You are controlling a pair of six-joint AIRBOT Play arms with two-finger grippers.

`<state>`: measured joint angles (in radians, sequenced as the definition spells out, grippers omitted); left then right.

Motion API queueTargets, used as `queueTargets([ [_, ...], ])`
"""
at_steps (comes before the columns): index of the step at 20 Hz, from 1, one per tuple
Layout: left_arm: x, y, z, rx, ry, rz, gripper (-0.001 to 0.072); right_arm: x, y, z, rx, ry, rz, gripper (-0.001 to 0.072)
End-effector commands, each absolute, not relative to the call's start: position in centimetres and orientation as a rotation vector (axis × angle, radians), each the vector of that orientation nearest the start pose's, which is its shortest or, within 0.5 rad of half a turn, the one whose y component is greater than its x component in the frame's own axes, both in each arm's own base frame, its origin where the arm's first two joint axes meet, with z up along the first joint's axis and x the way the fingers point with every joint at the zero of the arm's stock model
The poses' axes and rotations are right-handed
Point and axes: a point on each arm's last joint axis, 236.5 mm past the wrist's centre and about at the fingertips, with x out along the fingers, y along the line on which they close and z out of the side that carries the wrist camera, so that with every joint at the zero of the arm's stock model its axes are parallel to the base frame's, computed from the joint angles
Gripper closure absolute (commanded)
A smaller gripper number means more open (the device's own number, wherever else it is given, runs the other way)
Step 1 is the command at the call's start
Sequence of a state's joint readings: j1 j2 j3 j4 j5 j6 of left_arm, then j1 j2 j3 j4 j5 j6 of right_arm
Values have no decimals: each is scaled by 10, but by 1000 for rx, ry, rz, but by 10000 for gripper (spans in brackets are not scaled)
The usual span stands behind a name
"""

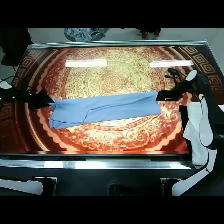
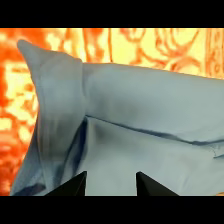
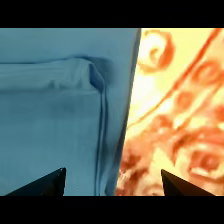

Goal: Fold the shirts.

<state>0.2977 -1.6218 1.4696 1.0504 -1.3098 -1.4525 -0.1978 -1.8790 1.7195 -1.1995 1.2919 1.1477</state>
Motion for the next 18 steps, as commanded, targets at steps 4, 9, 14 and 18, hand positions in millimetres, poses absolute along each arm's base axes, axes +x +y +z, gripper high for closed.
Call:
queueTargets([
  [4,443,-24,54,-457,1230,-256,315,497,23,-89,443,1363,466,28],
  [9,440,-79,78,-365,1183,-360,317,494,49,-106,492,1434,428,653],
  [14,450,-163,60,-284,1153,-480,674,492,64,-27,402,1310,544,669],
  [18,446,-266,16,-363,1198,-566,673,467,82,67,257,1198,601,669],
])
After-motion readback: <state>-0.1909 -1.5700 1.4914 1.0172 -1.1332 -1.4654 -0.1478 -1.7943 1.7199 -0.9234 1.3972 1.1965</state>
